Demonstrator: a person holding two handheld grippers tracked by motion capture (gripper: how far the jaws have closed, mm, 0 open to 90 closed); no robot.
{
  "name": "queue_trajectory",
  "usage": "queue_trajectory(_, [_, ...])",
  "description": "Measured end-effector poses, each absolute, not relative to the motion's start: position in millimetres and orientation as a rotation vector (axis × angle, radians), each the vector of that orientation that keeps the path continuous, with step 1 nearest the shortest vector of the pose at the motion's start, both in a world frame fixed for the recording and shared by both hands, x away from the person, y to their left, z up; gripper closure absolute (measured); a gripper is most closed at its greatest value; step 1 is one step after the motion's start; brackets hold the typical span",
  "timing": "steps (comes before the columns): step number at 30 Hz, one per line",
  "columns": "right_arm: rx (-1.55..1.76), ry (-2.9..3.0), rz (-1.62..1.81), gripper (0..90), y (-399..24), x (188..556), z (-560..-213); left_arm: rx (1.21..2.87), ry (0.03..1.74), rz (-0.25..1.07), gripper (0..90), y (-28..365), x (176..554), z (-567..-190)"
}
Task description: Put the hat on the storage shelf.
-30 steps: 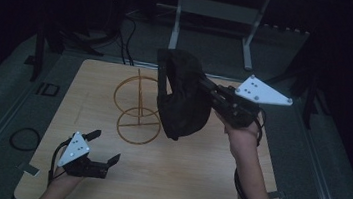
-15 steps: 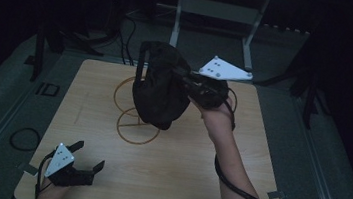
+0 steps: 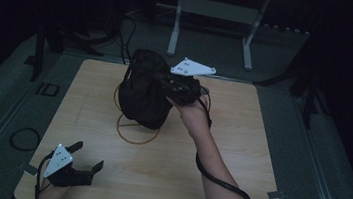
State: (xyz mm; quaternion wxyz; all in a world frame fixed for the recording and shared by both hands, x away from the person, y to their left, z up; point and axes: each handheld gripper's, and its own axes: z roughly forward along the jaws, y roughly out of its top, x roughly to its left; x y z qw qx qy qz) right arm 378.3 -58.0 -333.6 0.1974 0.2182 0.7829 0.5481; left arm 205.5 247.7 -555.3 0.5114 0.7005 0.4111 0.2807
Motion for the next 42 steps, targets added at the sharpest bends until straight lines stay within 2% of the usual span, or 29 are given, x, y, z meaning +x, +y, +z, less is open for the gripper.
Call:
queue_trajectory(16, [0.65, 2.271, 1.509, 87.0, -31.9, 394.6, -348.4, 1.657, 1.007, 0.68, 2.3, 251.6, 203.3, -558.6])
queue_trajectory(17, [0.649, 2.275, 1.515, 85.9, -31.5, 394.7, -349.1, 1.652, 1.009, 0.678, 2.3, 251.8, 203.4, -558.7])
queue_trajectory(19, [0.65, 2.289, 1.543, 78.4, -30.6, 395.8, -350.2, 1.65, 1.009, 0.678, 2.3, 252.1, 203.8, -558.7])
queue_trajectory(20, [0.65, 2.289, 1.543, 78.4, -30.6, 395.8, -350.2, 1.65, 1.009, 0.678, 2.3, 252.1, 203.8, -558.7])
queue_trajectory(21, [0.649, 2.292, 1.563, 71.0, -29.3, 395.7, -351.3, 1.649, 1.01, 0.677, 2.3, 252.5, 203.7, -558.3])
queue_trajectory(22, [0.646, 2.294, 1.557, 68.7, -28.0, 395.7, -352.3, 1.648, 1.007, 0.678, 2.3, 252.5, 203.5, -558.2])
queue_trajectory(29, [0.658, 2.268, 1.559, 57.6, -26.5, 394.7, -354.8, 1.646, 1.007, 0.672, 2.3, 252.4, 203.4, -558.3])
queue_trajectory(42, [0.663, 2.266, 1.548, 54.0, -29.7, 394.8, -353.8, 1.647, 1.007, 0.663, 2.3, 250.7, 203.9, -558.7])
